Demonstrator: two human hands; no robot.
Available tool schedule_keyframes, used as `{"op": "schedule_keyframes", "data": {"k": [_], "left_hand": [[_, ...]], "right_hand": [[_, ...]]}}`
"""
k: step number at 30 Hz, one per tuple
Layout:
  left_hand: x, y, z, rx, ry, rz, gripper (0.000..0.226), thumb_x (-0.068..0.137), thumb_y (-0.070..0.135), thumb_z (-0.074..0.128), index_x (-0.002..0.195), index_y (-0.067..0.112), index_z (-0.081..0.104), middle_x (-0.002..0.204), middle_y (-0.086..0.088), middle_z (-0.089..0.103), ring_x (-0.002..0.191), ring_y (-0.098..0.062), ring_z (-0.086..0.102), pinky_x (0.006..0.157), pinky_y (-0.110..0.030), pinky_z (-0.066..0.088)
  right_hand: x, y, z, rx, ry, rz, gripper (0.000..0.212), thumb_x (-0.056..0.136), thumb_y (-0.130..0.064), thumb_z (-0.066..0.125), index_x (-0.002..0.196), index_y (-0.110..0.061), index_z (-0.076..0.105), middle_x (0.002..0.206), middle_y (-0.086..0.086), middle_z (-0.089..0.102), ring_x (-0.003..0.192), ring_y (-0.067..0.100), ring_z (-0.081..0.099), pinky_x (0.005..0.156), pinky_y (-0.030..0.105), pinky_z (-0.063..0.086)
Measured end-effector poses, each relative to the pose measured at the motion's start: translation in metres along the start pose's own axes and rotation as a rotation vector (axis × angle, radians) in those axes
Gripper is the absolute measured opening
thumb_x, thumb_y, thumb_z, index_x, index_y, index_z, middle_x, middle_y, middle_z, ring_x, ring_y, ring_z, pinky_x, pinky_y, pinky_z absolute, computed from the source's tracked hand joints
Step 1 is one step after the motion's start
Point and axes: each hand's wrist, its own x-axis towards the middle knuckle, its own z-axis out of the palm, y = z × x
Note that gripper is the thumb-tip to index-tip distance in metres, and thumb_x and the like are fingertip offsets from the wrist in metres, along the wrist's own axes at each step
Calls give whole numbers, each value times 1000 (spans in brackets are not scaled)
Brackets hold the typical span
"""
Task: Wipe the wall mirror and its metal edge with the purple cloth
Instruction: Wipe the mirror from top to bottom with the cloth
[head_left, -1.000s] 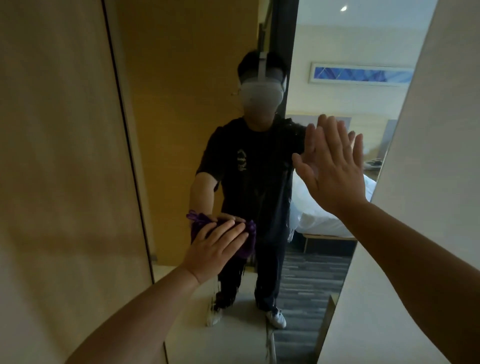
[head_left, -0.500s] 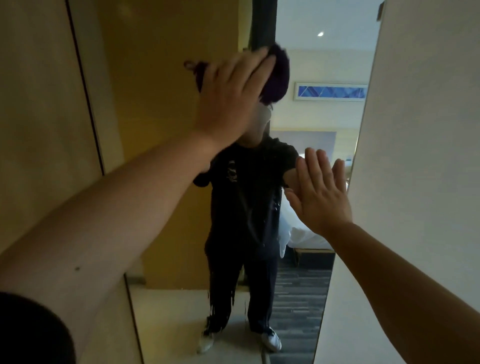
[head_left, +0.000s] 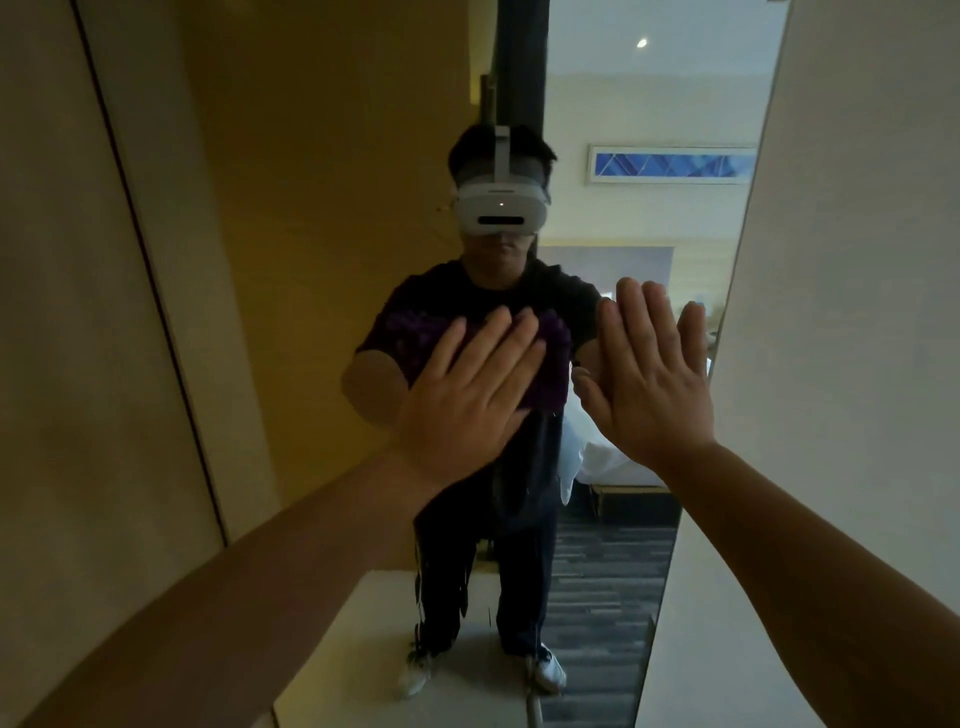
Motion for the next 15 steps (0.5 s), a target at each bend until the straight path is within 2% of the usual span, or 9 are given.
{"op": "schedule_keyframes", "data": {"k": [3, 6, 11, 15], "left_hand": [[-60, 36, 23, -3, -65, 45, 63, 97, 38, 50, 152, 12, 34, 160, -11, 31, 148, -32, 26, 118, -54, 24], [-91, 55, 40, 8, -23, 54, 60, 98, 34, 52, 152, 15, 34, 157, -7, 37, 145, -29, 33, 116, -51, 27], [-88, 55, 37, -62, 28, 21, 46, 101, 24, 50, 146, 20, 46, 151, -2, 46, 139, -25, 45, 114, -46, 31], [-80, 50, 22, -152, -18, 15, 43, 98, 12, 49, 140, 19, 52, 144, 0, 54, 129, -23, 51, 107, -42, 36]], "right_hand": [[0, 1, 0, 1, -22, -3, 73, 101, -53, 36, 156, -9, 17, 163, 16, 14, 153, 34, 5, 121, 60, 7], [0, 1, -1, 4, -41, 10, 72, 101, -53, 34, 156, -9, 20, 164, 13, 9, 153, 31, 0, 121, 59, 6], [0, 3, -11, 34, -118, 0, 72, 103, -50, 39, 157, -10, 15, 165, 13, 7, 153, 31, -1, 123, 56, 2], [-20, 14, -25, 25, -186, 157, 75, 102, -52, 37, 158, -8, 12, 166, 13, -1, 153, 30, -7, 123, 52, -5]]}}
